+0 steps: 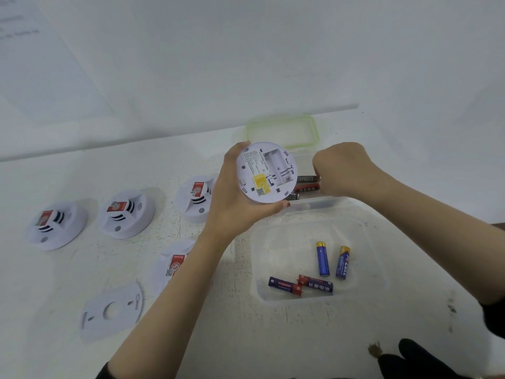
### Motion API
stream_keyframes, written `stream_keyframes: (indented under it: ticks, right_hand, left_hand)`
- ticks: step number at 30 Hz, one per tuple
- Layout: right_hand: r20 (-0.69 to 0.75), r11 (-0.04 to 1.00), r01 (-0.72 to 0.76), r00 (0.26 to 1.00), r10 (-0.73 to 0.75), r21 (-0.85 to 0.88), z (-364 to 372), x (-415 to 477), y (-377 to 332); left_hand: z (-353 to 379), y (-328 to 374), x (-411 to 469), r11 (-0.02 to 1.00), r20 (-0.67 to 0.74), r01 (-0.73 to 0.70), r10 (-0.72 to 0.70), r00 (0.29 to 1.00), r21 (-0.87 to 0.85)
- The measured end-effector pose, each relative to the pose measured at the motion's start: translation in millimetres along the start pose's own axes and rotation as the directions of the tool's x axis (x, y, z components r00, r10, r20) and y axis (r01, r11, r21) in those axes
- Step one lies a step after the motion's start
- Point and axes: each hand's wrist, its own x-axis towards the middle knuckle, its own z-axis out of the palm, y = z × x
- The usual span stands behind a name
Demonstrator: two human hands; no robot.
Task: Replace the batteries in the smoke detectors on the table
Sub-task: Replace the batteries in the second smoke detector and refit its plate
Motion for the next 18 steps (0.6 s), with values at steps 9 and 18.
stream_keyframes:
  ticks: [9, 18]
  right_hand:
    - [0.095, 0.955, -0.018, 0.995, -0.011, 0.296, -8, -9, 19]
    - [0.011, 0.48, -0.013, 1.0, 0.007, 0.877, -4, -19, 42]
  left_hand:
    - [-1, -5, 2, 1.0, -0.005, -0.025, 0.025, 1.0, 0.008]
    - [-3, -1, 3, 0.999, 0.011, -0.047, 0.047, 0.999, 0.004]
